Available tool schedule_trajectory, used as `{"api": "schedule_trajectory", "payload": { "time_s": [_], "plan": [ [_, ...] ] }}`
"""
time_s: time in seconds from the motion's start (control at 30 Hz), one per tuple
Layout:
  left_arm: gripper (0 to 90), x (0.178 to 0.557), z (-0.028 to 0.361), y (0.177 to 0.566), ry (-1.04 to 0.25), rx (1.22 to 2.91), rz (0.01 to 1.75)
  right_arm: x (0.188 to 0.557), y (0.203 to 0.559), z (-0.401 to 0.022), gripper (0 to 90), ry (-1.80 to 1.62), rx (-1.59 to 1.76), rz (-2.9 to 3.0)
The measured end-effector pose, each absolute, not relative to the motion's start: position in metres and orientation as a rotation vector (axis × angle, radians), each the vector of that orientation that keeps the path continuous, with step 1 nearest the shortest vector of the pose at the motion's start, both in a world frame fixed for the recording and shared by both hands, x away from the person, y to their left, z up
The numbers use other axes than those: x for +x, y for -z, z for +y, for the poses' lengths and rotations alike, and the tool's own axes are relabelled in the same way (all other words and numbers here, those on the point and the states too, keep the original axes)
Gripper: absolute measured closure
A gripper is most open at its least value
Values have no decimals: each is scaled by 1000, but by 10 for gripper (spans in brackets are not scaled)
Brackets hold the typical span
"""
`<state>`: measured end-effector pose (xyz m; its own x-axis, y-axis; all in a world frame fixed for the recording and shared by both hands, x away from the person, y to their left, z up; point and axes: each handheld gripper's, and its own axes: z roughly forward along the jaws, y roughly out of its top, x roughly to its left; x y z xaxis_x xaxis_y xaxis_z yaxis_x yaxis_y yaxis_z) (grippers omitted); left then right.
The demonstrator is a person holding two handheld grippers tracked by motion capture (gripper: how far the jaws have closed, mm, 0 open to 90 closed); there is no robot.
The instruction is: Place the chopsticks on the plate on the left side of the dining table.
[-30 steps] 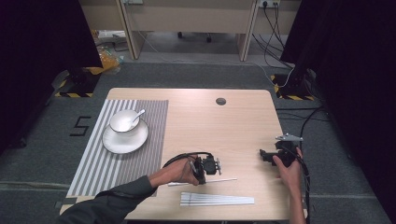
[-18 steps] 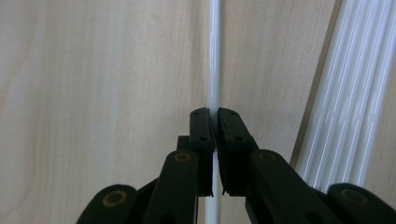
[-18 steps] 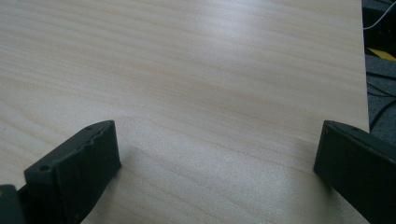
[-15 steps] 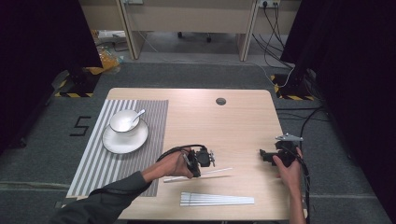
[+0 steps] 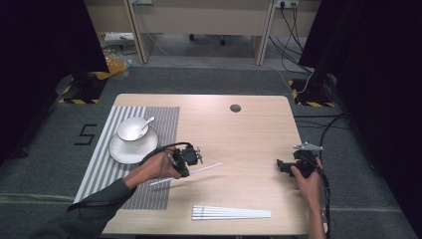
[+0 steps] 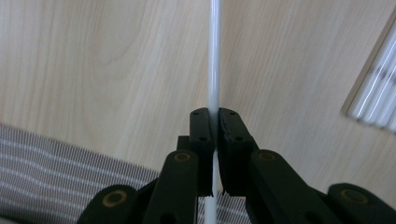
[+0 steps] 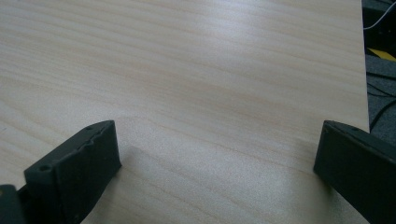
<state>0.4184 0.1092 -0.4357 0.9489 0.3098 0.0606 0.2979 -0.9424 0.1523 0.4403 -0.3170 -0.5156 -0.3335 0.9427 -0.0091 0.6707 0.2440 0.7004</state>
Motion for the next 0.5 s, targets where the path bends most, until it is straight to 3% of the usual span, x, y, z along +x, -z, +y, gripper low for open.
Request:
{"api": "schedule_trajectory", "payload": {
  "time_s": [0.5],
  "plan": [
    [847,423,180,428,-139,2912,650,440,516,-317,3,-847,1474,2090]
  ]
}}
